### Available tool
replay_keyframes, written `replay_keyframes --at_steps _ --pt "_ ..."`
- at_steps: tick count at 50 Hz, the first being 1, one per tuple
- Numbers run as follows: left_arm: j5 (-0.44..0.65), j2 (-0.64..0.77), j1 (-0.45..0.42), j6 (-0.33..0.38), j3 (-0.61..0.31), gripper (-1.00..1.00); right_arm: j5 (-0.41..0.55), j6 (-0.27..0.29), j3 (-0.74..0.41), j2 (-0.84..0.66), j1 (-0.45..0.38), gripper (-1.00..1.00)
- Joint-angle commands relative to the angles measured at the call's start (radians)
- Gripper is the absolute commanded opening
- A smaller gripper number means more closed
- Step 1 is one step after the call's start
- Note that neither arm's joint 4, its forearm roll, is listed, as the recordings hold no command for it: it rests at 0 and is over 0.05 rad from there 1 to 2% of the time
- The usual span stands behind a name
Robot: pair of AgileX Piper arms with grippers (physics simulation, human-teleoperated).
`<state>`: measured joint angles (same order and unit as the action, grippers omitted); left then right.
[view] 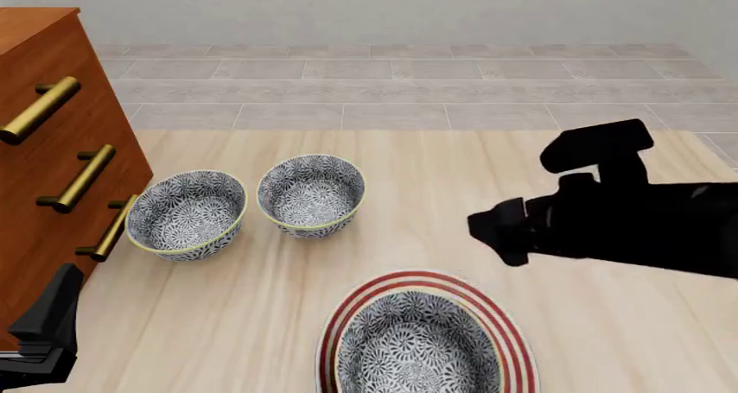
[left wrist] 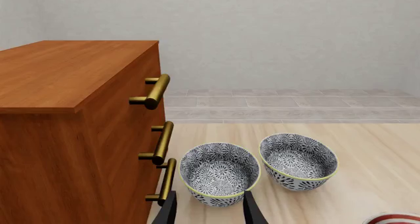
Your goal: Put the bowl at the front on the plate.
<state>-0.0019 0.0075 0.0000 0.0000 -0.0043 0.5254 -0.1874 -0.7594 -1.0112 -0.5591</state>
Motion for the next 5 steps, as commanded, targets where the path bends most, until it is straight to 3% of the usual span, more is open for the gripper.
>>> replay_keyframes --at_steps 1,5 --pt "0.000 0.000 0.000 0.000 0.000 1.00 0.035 0.017 -0.013 0.060 0.012 1.00" --pt "0.000 0.000 0.000 0.000 0.000 1.00 0.044 0.022 -0.014 0.078 0.018 1.00"
